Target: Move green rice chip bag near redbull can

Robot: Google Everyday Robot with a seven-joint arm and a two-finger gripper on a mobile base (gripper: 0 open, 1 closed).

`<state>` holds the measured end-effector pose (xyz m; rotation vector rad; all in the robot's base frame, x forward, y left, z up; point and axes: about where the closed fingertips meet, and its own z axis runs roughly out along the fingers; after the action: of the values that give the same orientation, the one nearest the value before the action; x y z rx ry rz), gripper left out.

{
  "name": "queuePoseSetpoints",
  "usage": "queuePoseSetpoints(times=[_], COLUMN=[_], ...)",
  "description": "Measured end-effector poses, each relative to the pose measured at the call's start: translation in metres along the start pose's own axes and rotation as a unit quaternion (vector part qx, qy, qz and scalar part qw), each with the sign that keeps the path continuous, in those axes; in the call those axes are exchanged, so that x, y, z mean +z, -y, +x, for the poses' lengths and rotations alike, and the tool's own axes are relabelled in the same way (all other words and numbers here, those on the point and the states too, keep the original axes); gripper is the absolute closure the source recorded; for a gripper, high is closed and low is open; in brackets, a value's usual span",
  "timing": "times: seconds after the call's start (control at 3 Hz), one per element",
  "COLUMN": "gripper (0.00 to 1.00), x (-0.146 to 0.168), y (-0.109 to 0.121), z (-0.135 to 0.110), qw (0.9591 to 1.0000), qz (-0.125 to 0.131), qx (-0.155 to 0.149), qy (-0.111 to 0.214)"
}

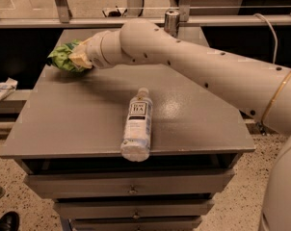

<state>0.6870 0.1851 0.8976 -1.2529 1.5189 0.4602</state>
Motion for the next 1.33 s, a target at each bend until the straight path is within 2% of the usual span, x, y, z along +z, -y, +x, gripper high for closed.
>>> queuePoseSetpoints(times=[0.33, 0.67, 1.0, 1.33], gripper=[1.00, 1.00, 1.00, 1.00], x=[-0.032, -0.063, -0.110, -0.159], y=[0.013, 0.020, 0.024, 0.033], z=[-0.015, -0.013, 0.010, 0.042], qw=[0.9993, 0.9985, 0.9981, 0.9974], qz=[0.013, 0.011, 0.012, 0.025], qx=[-0.034, -0.054, -0.058, -0.047], qy=[0.005, 0.003, -0.018, -0.049])
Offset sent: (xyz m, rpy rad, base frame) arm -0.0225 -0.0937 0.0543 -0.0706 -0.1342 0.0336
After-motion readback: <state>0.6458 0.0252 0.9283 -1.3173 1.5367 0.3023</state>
